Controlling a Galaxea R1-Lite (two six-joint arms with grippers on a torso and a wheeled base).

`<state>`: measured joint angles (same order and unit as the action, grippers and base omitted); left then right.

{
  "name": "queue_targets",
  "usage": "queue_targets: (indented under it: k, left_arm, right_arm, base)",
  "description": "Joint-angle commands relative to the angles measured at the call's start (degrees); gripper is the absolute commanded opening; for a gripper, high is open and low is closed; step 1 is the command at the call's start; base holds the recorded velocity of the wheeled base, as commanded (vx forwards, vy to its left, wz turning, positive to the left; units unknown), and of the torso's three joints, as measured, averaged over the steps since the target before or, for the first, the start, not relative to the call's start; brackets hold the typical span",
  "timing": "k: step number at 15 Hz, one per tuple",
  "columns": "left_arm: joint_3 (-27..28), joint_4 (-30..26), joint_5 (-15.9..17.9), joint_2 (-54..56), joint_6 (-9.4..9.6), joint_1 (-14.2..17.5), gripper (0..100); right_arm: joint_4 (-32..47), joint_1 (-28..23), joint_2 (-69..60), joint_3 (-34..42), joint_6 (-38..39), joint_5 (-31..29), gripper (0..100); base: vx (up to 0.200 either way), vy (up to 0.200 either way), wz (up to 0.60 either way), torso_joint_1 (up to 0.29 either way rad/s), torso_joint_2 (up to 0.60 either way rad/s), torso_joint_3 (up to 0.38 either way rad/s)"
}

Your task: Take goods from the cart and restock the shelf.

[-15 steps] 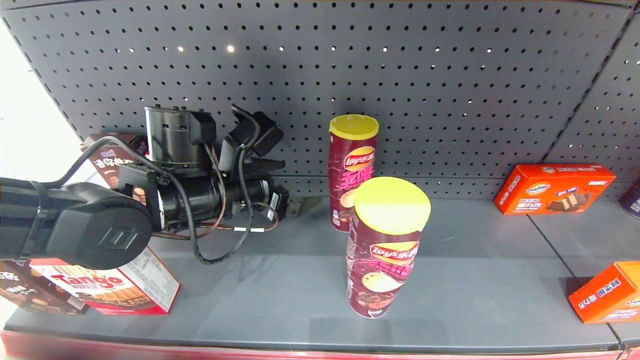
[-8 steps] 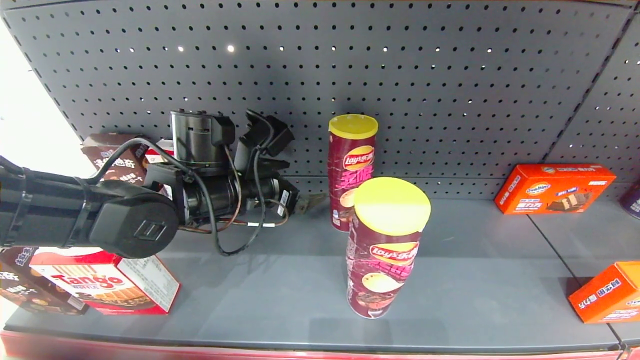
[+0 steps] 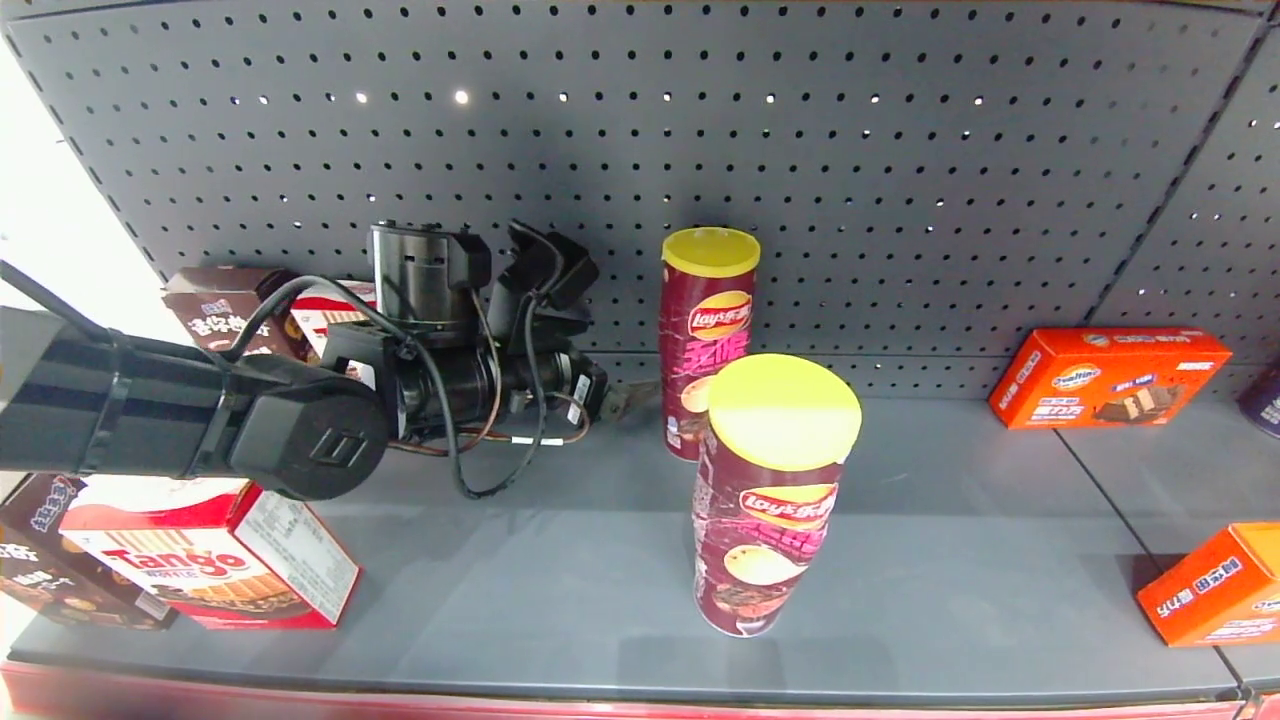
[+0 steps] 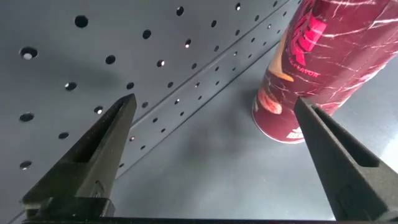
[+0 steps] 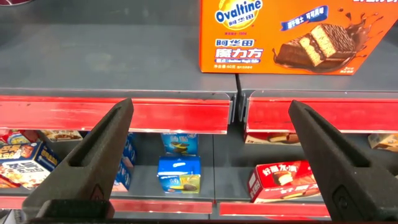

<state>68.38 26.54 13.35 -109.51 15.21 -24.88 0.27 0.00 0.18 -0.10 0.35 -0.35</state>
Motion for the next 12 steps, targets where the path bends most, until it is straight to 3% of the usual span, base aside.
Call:
queue_targets:
  k: [1, 9, 12]
  left_arm:
    - [0.8, -0.1, 0.0, -1.1, -0.01, -0.1, 100]
    - [0.8, 0.6, -1.0, -1.0, 0.25, 0.2, 100]
    - [-2.0, 3.0, -2.5, 4.0, -0.1, 1.3, 100]
  right_arm:
    - [0.0, 0.0, 0.1, 0.0, 0.0, 0.0, 100]
    - [0.0, 0.0, 0.1, 0.0, 0.0, 0.0, 100]
    - [0.0, 0.0, 0.1, 0.0, 0.0, 0.0, 100]
  base:
    - [0.0, 0.0, 0.0, 0.0, 0.0, 0.0]
    - [0.0, 0.0, 0.0, 0.0, 0.0, 0.0]
    - [0.0, 0.0, 0.0, 0.0, 0.0, 0.0]
